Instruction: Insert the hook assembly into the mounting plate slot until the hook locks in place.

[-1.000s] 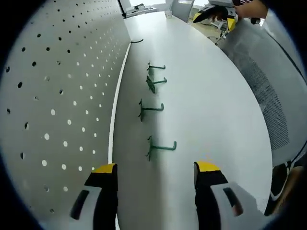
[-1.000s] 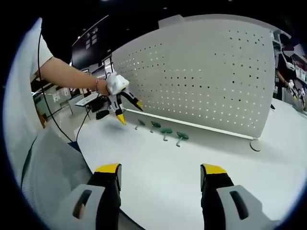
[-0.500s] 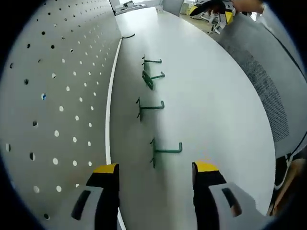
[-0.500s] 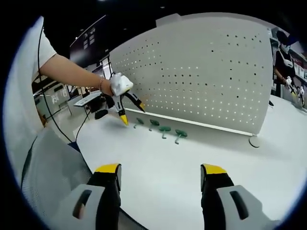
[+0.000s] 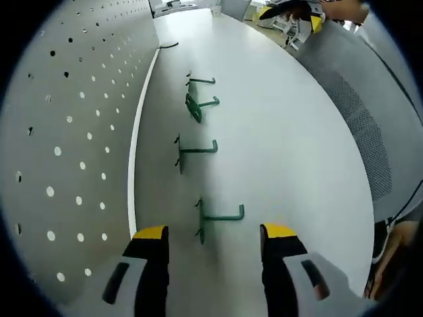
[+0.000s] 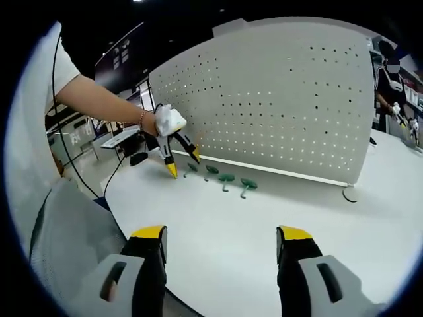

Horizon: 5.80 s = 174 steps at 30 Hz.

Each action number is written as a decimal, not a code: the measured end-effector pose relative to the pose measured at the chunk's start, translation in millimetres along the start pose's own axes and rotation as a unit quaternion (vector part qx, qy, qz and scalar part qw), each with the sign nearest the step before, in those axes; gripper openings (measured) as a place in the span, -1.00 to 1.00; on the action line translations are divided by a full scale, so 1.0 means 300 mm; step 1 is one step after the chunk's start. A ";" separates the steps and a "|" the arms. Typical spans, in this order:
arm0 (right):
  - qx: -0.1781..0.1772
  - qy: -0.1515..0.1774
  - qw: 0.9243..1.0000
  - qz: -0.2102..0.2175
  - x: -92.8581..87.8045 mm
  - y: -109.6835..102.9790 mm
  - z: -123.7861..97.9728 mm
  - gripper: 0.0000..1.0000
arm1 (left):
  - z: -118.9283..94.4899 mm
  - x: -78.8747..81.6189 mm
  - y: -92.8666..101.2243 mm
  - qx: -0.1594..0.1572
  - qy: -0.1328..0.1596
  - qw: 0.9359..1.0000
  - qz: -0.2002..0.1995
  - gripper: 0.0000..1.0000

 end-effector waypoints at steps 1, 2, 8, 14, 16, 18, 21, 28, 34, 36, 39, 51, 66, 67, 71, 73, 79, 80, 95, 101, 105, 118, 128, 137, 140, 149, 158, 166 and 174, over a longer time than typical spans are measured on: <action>0.000 0.001 1.000 0.000 0.000 0.000 0.000 0.29 | 0.000 0.000 0.000 -0.003 0.000 1.000 -0.001 0.12; 0.000 0.002 1.000 0.002 0.002 0.001 -0.001 0.29 | 0.001 -0.001 -0.002 -0.005 0.000 1.000 -0.004 0.11; 0.000 0.001 1.000 0.001 0.001 0.000 0.000 0.29 | 0.001 -0.003 -0.004 -0.011 -0.001 1.000 -0.012 0.09; -0.001 0.003 1.000 0.000 0.004 0.000 0.001 0.29 | -0.002 -0.003 -0.008 -0.006 -0.004 1.000 -0.020 -0.24; 0.000 0.003 1.000 0.001 0.003 -0.002 0.001 0.29 | -0.003 0.001 -0.007 -0.005 -0.003 1.000 -0.020 -0.33; 0.001 0.004 1.000 -0.001 0.003 -0.003 0.002 0.29 | -0.003 0.002 -0.007 -0.003 -0.004 1.000 -0.028 -0.36; 0.001 0.005 1.000 0.000 0.004 -0.004 0.004 0.29 | -0.004 0.001 -0.007 0.001 -0.004 0.999 -0.038 -0.47; 0.001 0.007 1.000 -0.003 0.010 -0.005 0.000 0.28 | -0.004 0.001 -0.010 0.010 -0.006 0.998 -0.060 -0.69; 0.000 0.008 1.000 -0.004 0.013 -0.003 -0.002 0.28 | -0.001 -0.003 -0.017 0.027 -0.016 0.997 -0.067 -0.89; 0.000 0.008 1.000 -0.005 0.014 -0.004 -0.002 0.28 | -0.003 -0.003 -0.015 0.028 -0.016 0.997 -0.067 -0.91; 0.001 0.008 1.000 -0.005 0.014 -0.005 -0.001 0.28 | -0.003 -0.002 -0.015 0.029 -0.017 0.997 -0.066 -0.91; 0.000 0.008 1.000 -0.005 0.014 -0.006 -0.002 0.28 | -0.002 -0.001 -0.014 0.030 -0.016 0.997 -0.066 -0.92; -0.002 0.016 1.000 -0.005 0.020 -0.006 -0.003 0.28 | -0.038 -0.012 -0.009 0.070 0.066 0.987 -0.132 -0.96; -0.002 0.016 1.000 -0.006 0.021 -0.007 -0.003 0.28 | -0.044 -0.013 -0.010 0.074 0.070 0.985 -0.137 -0.96; -0.001 0.018 1.000 -0.009 0.024 -0.010 -0.002 0.28 | -0.059 -0.010 -0.005 0.082 0.088 0.982 -0.145 -0.96; -0.001 0.021 1.000 -0.009 0.026 -0.009 -0.002 0.27 | -0.058 -0.015 -0.003 0.085 0.093 0.980 -0.152 -0.96; -0.002 0.026 1.000 -0.011 0.032 -0.009 -0.007 0.26 | -0.077 -0.014 0.004 0.099 0.119 0.973 -0.170 -0.96; -0.002 0.026 1.000 -0.011 0.032 -0.009 -0.008 0.26 | -0.082 -0.013 0.004 0.101 0.124 0.971 -0.175 -0.96; -0.005 0.041 0.999 -0.011 0.055 -0.007 -0.021 0.26 | -0.139 0.014 0.026 0.133 0.191 0.948 -0.219 -0.97; -0.006 0.054 0.999 -0.003 0.069 -0.001 -0.030 0.25 | -0.150 0.024 0.047 0.140 0.215 0.938 -0.233 -0.97; -0.007 0.056 0.998 -0.002 0.072 0.003 -0.031 0.25 | -0.163 0.042 0.064 0.141 0.238 0.930 -0.243 -0.97; 0.000 0.071 0.997 -0.017 0.122 -0.025 -0.042 0.25 | -0.205 0.088 0.107 0.156 0.295 0.905 -0.264 -0.97; 0.005 0.082 0.996 -0.015 0.138 -0.031 -0.041 0.25 | -0.257 0.143 0.150 0.177 0.339 0.881 -0.278 -0.97; 0.009 0.090 0.996 -0.015 0.163 -0.045 -0.043 0.25 | -0.311 0.202 0.177 0.195 0.376 0.862 -0.279 -0.97; 0.010 0.098 0.995 -0.018 0.182 -0.051 -0.049 0.25 | -0.334 0.222 0.195 0.199 0.391 0.855 -0.276 -0.97; 0.016 0.112 0.993 -0.027 0.220 -0.070 -0.046 0.25 | -0.393 0.276 0.243 0.213 0.422 0.838 -0.272 -0.96; 0.019 0.115 0.993 -0.031 0.229 -0.076 -0.044 0.24 | -0.469 0.323 0.269 0.228 0.462 0.813 -0.271 -0.96; 0.020 0.116 0.993 -0.032 0.230 -0.078 -0.043 0.24 | -0.478 0.330 0.279 0.234 0.472 0.802 -0.281 -0.96; 0.044 0.199 0.979 -0.018 0.296 -0.106 -0.078 0.21 | -0.478 0.333 0.289 0.241 0.475 0.798 -0.282 -0.96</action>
Point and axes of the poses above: the point that each gripper's makers call its tool centre point, and the gripper's own axes: z roughly forward along the fingers, y roughly to its right, x roughly out of its top, the point moved 7 cm from there along -z, roughly backward along the fingers, and after that the axes turned 8 degrees about -y, right-handed, at the moved point
